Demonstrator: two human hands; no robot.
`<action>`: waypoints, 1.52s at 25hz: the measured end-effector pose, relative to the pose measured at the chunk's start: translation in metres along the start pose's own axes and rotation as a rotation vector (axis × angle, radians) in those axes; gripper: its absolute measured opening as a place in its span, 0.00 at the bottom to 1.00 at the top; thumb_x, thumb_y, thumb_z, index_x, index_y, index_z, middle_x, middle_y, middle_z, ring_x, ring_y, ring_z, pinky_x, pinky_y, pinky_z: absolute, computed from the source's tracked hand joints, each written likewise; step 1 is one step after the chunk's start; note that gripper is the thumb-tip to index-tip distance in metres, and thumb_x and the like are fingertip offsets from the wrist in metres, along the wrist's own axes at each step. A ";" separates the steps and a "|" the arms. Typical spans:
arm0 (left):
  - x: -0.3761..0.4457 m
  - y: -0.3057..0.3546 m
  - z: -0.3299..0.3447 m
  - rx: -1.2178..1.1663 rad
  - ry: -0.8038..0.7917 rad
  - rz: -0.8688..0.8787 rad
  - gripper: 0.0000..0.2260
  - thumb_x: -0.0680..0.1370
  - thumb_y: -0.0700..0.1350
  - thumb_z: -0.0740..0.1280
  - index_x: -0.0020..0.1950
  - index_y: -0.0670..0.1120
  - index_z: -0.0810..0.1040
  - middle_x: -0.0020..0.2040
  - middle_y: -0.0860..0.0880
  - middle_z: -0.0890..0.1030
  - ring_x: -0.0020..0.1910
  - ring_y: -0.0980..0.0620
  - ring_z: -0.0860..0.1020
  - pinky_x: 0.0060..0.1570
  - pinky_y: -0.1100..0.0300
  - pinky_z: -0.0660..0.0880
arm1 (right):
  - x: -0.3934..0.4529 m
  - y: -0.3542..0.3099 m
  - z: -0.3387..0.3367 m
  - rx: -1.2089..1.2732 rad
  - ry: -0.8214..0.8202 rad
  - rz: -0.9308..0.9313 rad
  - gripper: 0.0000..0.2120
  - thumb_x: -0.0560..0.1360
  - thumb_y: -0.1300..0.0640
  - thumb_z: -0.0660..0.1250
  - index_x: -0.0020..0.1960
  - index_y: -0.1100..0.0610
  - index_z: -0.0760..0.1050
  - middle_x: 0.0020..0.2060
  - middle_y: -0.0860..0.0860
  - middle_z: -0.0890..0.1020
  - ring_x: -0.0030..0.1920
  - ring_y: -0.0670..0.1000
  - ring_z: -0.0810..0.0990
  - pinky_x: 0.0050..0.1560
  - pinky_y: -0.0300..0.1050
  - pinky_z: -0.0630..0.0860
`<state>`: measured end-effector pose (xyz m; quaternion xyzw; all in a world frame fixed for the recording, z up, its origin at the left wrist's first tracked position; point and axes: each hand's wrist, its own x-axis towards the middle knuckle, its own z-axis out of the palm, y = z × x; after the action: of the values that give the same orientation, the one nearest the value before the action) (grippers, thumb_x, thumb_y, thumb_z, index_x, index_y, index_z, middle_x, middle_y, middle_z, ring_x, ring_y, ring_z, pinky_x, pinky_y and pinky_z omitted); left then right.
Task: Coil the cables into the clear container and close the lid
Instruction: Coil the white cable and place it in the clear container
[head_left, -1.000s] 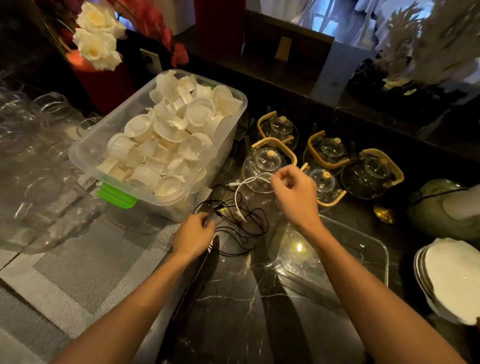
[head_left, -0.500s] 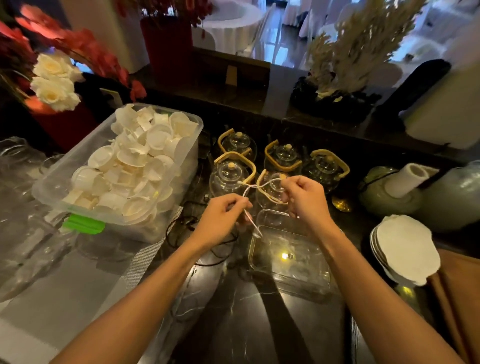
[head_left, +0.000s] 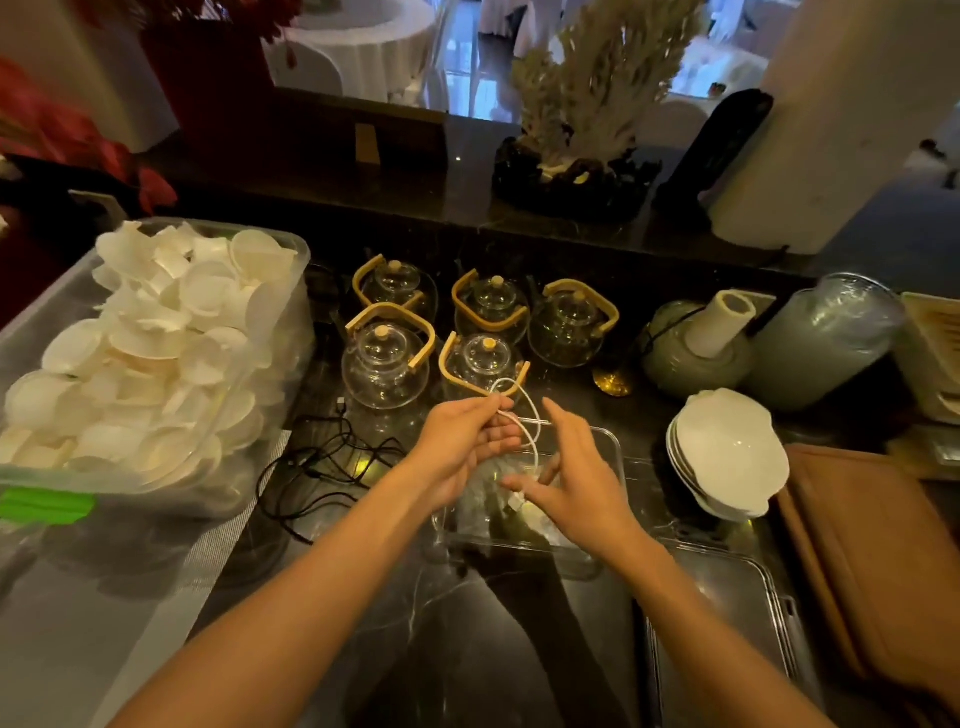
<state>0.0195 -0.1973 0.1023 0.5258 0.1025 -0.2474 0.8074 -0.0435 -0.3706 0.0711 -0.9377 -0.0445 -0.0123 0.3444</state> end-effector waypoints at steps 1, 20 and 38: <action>0.003 -0.003 0.003 -0.012 0.006 -0.021 0.10 0.83 0.42 0.65 0.55 0.36 0.81 0.36 0.44 0.82 0.33 0.53 0.83 0.35 0.63 0.81 | -0.005 0.003 -0.001 0.004 0.048 -0.042 0.43 0.73 0.35 0.72 0.81 0.40 0.53 0.69 0.40 0.65 0.41 0.43 0.81 0.39 0.40 0.81; -0.018 -0.013 0.010 0.528 -0.215 0.184 0.14 0.82 0.46 0.66 0.67 0.50 0.80 0.61 0.54 0.83 0.58 0.64 0.80 0.52 0.70 0.76 | 0.001 -0.026 -0.007 0.328 -0.180 0.105 0.12 0.82 0.51 0.67 0.43 0.48 0.85 0.25 0.46 0.77 0.28 0.43 0.73 0.34 0.48 0.71; -0.003 -0.004 0.009 -0.473 -0.406 -0.011 0.23 0.81 0.51 0.64 0.76 0.47 0.71 0.70 0.35 0.77 0.68 0.38 0.77 0.66 0.48 0.76 | -0.014 -0.026 0.009 1.079 -0.342 0.325 0.19 0.84 0.49 0.61 0.44 0.60 0.81 0.24 0.48 0.67 0.29 0.49 0.68 0.42 0.43 0.73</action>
<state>0.0144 -0.2056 0.1045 0.2625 -0.0033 -0.3213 0.9099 -0.0599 -0.3457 0.0801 -0.6132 0.0449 0.2164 0.7584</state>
